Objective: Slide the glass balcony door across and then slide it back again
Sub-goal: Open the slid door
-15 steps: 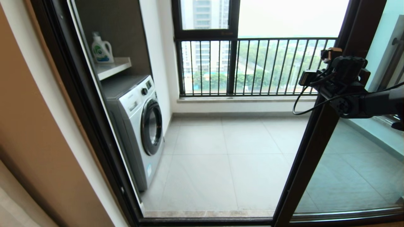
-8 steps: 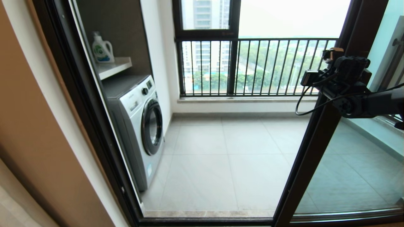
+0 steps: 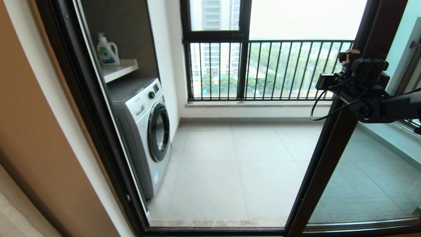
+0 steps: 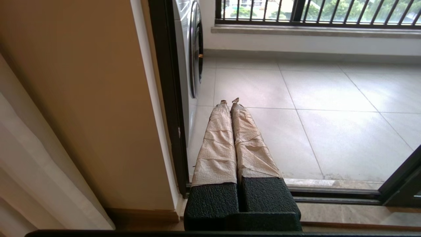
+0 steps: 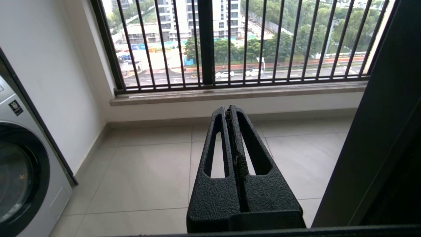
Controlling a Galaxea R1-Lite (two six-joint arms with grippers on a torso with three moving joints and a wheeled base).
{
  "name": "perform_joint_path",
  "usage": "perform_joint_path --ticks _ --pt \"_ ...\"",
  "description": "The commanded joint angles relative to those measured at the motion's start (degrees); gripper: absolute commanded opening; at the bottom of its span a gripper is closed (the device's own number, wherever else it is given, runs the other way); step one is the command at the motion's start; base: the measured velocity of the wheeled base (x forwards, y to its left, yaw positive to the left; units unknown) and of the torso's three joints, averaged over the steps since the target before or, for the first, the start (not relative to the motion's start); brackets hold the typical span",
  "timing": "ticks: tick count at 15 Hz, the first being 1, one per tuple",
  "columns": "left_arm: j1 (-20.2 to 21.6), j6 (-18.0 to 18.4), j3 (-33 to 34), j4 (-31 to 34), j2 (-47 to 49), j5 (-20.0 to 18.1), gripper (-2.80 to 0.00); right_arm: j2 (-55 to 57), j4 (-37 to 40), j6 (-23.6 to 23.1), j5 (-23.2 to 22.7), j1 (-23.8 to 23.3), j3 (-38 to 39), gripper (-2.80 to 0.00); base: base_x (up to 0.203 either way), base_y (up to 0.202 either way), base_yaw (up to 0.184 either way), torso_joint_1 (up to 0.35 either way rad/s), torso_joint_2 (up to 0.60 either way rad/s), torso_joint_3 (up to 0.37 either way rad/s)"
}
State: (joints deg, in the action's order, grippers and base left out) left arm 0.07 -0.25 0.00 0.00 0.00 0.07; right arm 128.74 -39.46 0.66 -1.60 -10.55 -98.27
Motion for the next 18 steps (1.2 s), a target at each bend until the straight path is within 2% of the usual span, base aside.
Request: perform_joint_path --ticks 1,15,18 --pt "0.01 -0.01 0.0 0.0 0.09 0.01 -2.8 -0.07 -0.27 0.04 0.17 -0.45 0.01 -2.8 0.0 0.0 0.0 0.0 0.0 0.0" --pt "0.01 -0.1 0.0 0.0 0.09 0.01 -2.8 -1.01 -0.35 -0.12 0.19 -0.59 0.75 -2.8 0.0 0.0 0.0 0.0 0.0 0.0" --pt "0.01 -0.09 0.0 0.0 0.09 0.01 -2.8 -3.43 -0.35 -0.32 0.24 1.17 4.08 -2.8 0.0 0.0 0.0 0.0 0.0 0.0"
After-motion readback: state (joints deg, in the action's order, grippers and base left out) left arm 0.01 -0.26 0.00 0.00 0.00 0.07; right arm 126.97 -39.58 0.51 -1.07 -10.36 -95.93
